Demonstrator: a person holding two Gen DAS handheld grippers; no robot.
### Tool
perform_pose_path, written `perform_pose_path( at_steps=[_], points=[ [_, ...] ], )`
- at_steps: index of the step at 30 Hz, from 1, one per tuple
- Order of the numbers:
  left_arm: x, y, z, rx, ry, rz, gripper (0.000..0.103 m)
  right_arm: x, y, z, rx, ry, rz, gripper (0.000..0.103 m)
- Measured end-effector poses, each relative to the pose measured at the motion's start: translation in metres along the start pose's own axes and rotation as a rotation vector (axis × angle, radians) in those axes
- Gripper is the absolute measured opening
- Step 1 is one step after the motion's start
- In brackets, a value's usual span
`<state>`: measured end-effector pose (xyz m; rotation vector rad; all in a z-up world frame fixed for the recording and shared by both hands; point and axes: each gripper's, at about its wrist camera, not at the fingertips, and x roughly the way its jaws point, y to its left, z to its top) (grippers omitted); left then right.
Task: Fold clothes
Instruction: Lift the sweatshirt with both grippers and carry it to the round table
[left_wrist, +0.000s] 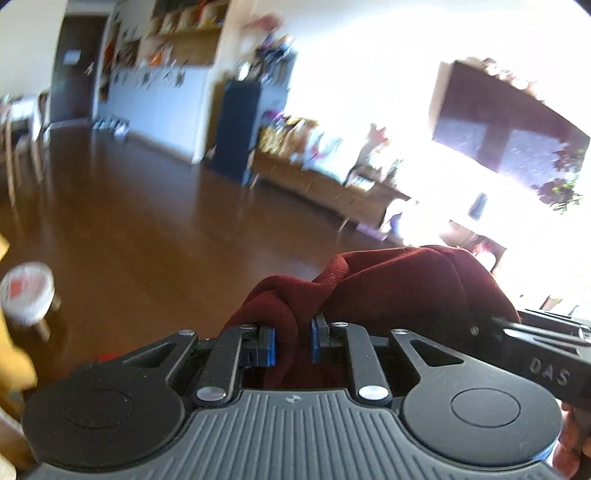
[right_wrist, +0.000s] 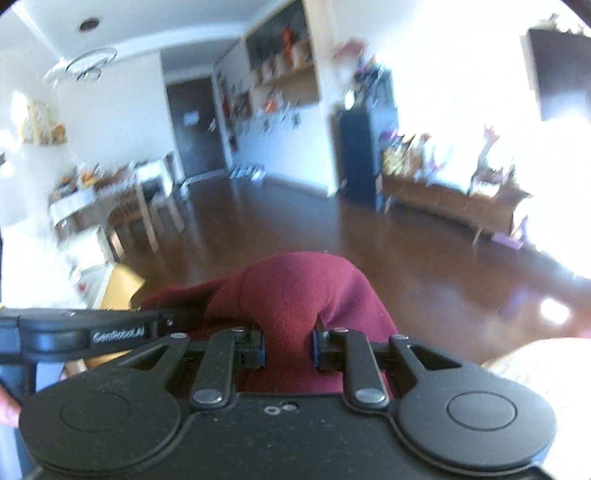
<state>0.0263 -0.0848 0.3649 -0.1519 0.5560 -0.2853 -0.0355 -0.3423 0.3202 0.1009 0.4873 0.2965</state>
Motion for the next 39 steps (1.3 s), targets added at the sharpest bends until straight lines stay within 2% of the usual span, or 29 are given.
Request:
perform_pose_path(
  at_steps=[5, 11, 15, 19, 24, 30, 34, 39],
  points=[
    [0.000, -0.080, 0.045, 0.088, -0.073, -0.068, 0.015, -0.040, -0.045, 0.032, 0.015, -0.115, -0.110, 0.103],
    [0.012, -0.179, 0.075, 0.145, -0.125, -0.186, 0.015, -0.089, -0.113, 0.050, 0.022, -0.216, -0.271, 0.103],
    [0.022, -0.250, 0.084, 0.162, -0.134, -0.288, 0.015, -0.127, -0.160, 0.052, 0.037, -0.270, -0.388, 0.103],
    [0.030, -0.325, 0.074, 0.191, -0.131, -0.384, 0.015, -0.167, -0.208, 0.042, 0.050, -0.303, -0.494, 0.103],
    [0.048, -0.407, 0.025, 0.238, -0.053, -0.485, 0.015, -0.207, -0.267, 0.002, 0.053, -0.261, -0.619, 0.103],
    [0.085, -0.462, -0.079, 0.355, 0.118, -0.521, 0.015, -0.217, -0.309, -0.090, 0.103, -0.116, -0.664, 0.103],
    [0.107, -0.465, -0.142, 0.425, 0.230, -0.517, 0.015, -0.215, -0.319, -0.149, 0.167, -0.031, -0.643, 0.103],
    [0.127, -0.448, -0.198, 0.487, 0.350, -0.507, 0.015, -0.205, -0.307, -0.201, 0.228, 0.044, -0.608, 0.103]
  ],
)
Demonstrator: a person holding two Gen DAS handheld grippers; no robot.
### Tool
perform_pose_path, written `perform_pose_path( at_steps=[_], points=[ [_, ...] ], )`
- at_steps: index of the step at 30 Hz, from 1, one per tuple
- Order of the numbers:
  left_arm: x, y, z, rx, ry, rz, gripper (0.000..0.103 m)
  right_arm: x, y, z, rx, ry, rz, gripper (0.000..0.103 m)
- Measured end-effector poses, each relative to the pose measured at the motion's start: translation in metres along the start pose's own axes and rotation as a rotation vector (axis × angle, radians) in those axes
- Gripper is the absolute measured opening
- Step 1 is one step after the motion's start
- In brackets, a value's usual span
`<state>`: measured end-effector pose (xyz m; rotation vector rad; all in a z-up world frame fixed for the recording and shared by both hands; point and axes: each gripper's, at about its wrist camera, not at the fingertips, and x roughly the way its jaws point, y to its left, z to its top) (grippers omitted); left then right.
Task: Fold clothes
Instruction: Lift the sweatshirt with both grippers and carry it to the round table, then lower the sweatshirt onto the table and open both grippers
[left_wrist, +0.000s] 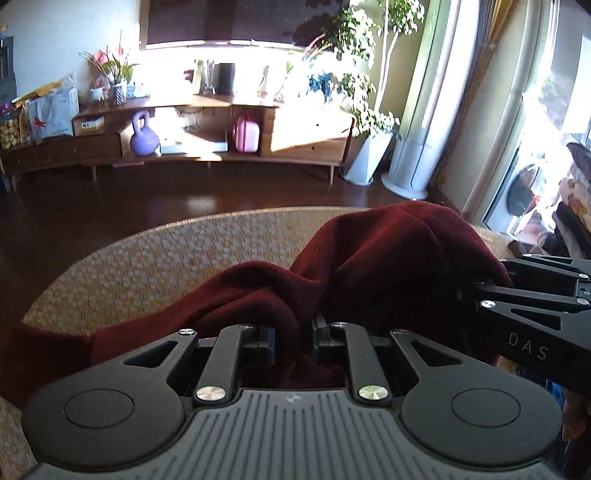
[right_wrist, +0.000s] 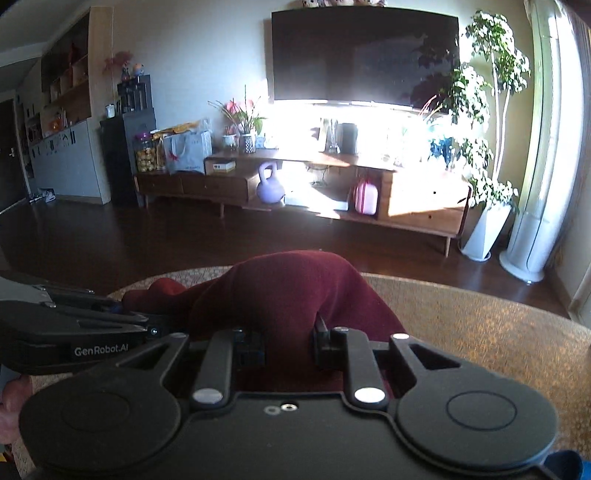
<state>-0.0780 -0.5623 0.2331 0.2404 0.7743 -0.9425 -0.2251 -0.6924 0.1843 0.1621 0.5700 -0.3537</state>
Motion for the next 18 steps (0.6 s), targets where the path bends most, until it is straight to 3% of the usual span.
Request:
perform_pose_path(
  at_steps=[10, 18],
  points=[
    [0.009, 0.020, -0.107, 0.026, 0.169, -0.026, 0.016, -0.010, 0.034, -0.090, 0.050, 0.156, 0.059, 0.103],
    [0.006, 0.025, -0.173, 0.047, 0.230, -0.018, 0.015, -0.025, 0.059, -0.157, 0.076, 0.239, 0.034, 0.103]
  ],
)
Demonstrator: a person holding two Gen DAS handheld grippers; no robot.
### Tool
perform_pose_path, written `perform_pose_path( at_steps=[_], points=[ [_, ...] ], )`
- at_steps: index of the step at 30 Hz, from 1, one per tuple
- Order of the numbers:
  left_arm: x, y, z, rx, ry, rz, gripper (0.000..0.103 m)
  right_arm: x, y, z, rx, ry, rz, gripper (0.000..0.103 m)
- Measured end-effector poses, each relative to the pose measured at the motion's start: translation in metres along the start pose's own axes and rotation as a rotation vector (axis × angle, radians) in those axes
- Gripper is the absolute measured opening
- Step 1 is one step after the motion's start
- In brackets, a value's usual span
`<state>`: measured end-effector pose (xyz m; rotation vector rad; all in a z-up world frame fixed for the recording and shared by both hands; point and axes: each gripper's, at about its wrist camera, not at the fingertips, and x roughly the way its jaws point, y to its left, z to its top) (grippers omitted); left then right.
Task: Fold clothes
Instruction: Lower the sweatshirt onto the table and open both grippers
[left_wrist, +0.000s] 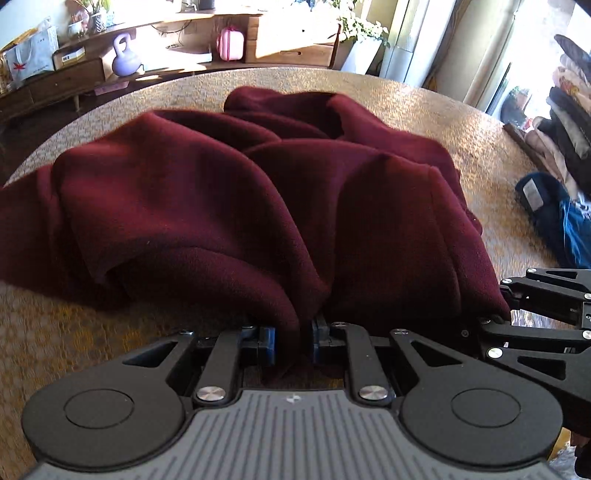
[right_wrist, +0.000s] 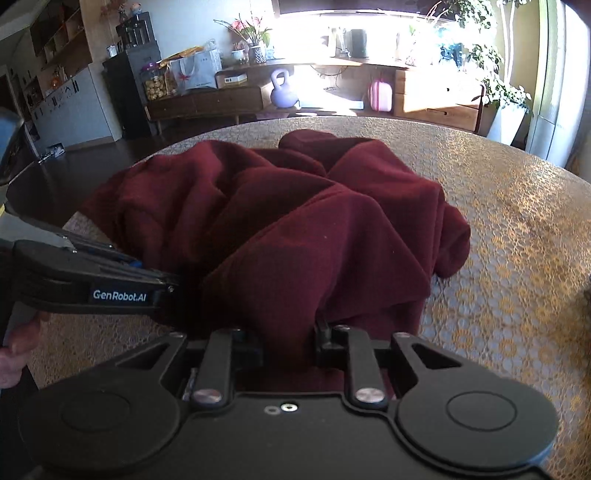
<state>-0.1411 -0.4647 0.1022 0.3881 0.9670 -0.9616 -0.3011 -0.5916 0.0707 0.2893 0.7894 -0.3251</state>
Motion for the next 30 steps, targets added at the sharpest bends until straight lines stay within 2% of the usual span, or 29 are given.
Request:
perform_pose_path(
  at_steps=[9, 13, 14, 16, 17, 18, 23, 27, 30],
  points=[
    [0.001, 0.005, -0.019, -0.017, -0.002, 0.001, 0.016, 0.001, 0.002, -0.029, 0.095, -0.024, -0.022, 0.103],
    [-0.007, 0.008, -0.022, -0.036, -0.019, -0.011, 0.024, -0.010, -0.004, -0.036, 0.160, -0.073, 0.010, 0.103],
    [-0.010, 0.010, -0.023, -0.043, -0.020, -0.017, 0.029, -0.015, -0.005, -0.038, 0.174, -0.092, 0.019, 0.103],
    [-0.016, 0.013, -0.028, -0.052, -0.025, -0.026, 0.054, -0.026, -0.007, -0.046, 0.211, -0.138, 0.032, 0.103],
    [-0.019, 0.014, -0.030, -0.055, -0.028, -0.029, 0.073, -0.031, -0.008, -0.050, 0.232, -0.162, 0.035, 0.103],
    [-0.023, 0.016, -0.033, -0.056, -0.037, -0.031, 0.076, -0.035, -0.009, -0.055, 0.252, -0.185, 0.034, 0.103],
    [-0.036, 0.019, -0.057, 0.004, -0.079, 0.031, 0.076, -0.049, -0.018, -0.090, 0.354, -0.273, -0.006, 0.103],
    [-0.037, 0.028, -0.075, -0.007, -0.094, 0.066, 0.076, -0.048, -0.030, -0.114, 0.463, -0.252, -0.010, 0.103],
    [-0.036, 0.034, -0.091, -0.033, -0.097, 0.067, 0.076, -0.055, -0.033, -0.122, 0.489, -0.264, -0.001, 0.103]
  ],
)
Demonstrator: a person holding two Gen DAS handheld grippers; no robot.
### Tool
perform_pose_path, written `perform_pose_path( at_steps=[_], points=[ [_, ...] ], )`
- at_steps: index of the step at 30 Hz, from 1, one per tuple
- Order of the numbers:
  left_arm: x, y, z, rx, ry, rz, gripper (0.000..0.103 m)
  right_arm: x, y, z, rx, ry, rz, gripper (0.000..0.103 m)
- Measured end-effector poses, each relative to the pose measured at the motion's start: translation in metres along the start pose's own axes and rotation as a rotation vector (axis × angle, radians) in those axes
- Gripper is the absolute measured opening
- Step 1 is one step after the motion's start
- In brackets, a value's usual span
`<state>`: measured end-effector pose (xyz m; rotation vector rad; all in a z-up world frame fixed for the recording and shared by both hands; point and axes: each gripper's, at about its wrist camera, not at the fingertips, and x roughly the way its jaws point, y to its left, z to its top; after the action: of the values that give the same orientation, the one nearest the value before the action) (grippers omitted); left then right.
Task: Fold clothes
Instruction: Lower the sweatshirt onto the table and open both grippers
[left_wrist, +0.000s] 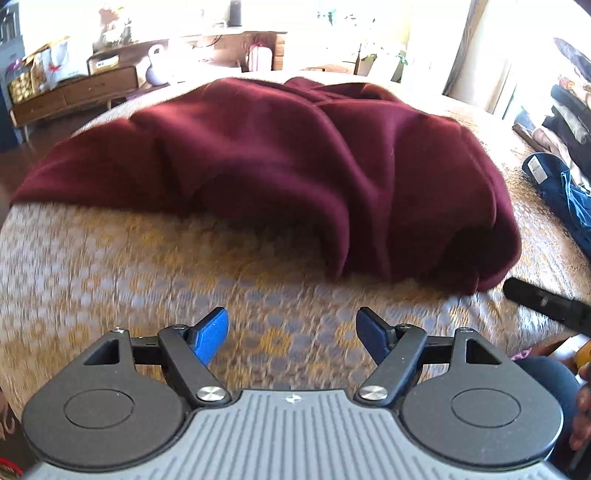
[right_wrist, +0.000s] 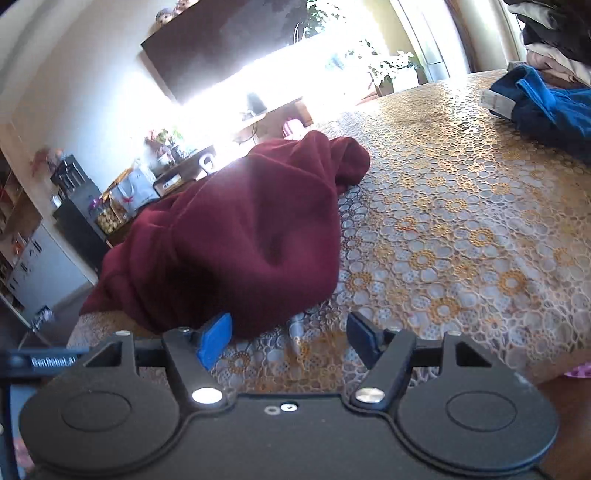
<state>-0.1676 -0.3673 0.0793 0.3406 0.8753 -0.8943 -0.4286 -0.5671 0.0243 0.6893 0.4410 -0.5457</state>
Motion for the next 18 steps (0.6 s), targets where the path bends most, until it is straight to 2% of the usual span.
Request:
perform_pose_path(
  at_steps=[4, 10, 12, 18],
  points=[
    [-0.006, 0.004, -0.022, -0.013, -0.043, 0.006, 0.077, -0.004, 0.001, -0.005, -0.029, -0.002, 0.004, 0.103],
    [-0.012, -0.006, -0.038, 0.083, -0.065, 0.045, 0.082, -0.006, 0.003, -0.008, -0.028, -0.009, 0.007, 0.103],
    [-0.012, -0.006, -0.039, 0.078, -0.061, 0.047, 0.087, -0.007, 0.004, -0.009, -0.030, -0.010, 0.002, 0.103],
    [-0.013, 0.003, -0.034, 0.024, -0.054, 0.052, 0.088, -0.004, 0.012, -0.013, -0.068, 0.001, -0.026, 0.103]
  ],
)
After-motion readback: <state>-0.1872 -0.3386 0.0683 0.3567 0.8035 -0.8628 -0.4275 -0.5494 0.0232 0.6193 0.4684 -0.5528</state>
